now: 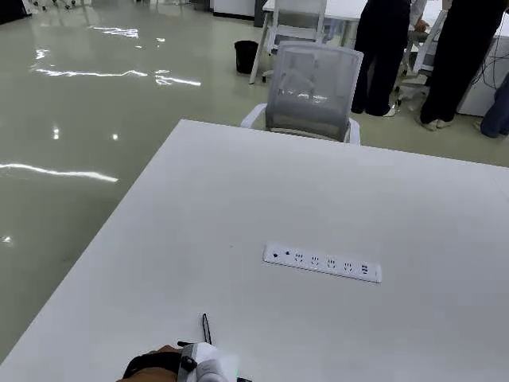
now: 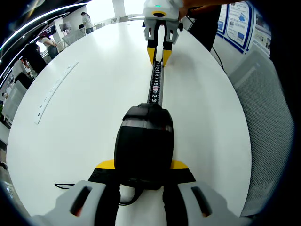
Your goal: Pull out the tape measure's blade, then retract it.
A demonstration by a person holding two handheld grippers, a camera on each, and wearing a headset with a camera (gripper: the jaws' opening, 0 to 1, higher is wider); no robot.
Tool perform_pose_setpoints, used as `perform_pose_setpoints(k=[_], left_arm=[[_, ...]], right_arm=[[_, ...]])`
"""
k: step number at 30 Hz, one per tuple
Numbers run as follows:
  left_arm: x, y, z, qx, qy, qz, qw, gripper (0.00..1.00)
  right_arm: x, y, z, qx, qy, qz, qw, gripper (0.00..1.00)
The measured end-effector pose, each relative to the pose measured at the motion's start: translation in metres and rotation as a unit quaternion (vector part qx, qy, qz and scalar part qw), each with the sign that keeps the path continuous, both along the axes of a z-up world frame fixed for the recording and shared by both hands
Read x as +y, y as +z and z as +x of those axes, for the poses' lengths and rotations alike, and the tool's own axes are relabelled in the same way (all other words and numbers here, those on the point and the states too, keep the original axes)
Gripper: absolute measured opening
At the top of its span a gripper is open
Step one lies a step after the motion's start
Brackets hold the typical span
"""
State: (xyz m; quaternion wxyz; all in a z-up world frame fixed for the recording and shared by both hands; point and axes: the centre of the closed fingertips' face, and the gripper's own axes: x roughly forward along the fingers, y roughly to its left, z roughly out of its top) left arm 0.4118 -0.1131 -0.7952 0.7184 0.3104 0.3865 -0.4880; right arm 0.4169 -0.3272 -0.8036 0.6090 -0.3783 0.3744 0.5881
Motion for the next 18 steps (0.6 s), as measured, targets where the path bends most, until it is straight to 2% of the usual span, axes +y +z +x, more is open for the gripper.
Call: perform_pose_setpoints(k=[18], left_arm=[[0.0000, 0.0002, -0.0011, -0.002, 0.004, 0.001, 1.0000, 0.31]], right_arm=[[-0.0088, -0.0020, 0.0021, -0.001, -0.003, -0.013, 0.9999, 0.11]])
